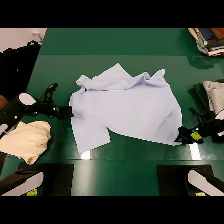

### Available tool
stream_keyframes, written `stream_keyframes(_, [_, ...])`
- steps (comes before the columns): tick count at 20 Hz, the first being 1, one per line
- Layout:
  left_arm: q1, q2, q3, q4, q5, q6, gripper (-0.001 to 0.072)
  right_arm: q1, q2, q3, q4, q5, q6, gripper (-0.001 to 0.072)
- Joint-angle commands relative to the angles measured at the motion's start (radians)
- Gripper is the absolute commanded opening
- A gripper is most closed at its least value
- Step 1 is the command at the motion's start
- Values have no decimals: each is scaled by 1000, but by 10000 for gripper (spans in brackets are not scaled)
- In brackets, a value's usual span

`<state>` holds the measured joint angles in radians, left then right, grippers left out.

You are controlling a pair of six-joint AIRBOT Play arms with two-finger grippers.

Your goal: Fold the shirts.

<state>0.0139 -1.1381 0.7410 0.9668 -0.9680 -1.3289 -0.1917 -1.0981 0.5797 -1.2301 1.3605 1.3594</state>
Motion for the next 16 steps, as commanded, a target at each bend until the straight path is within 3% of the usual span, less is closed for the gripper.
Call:
stream_keyframes(1, [0,85,98,26,-24,-25,27,46,97,33,8,-2,2,14])
stream_keyframes(4, [0,224,282,62,-73,-35,28,46,228,211,11,11,8,14])
stream_keyframes(8, [0,350,634,70,-91,-35,28,45,344,605,34,-66,11,14])
stream_keyframes(12, [0,385,1035,70,-97,-81,28,44,382,1023,24,-157,10,14])
stream_keyframes(16, [0,385,1363,78,-101,-113,27,44,365,1343,6,-150,11,13])
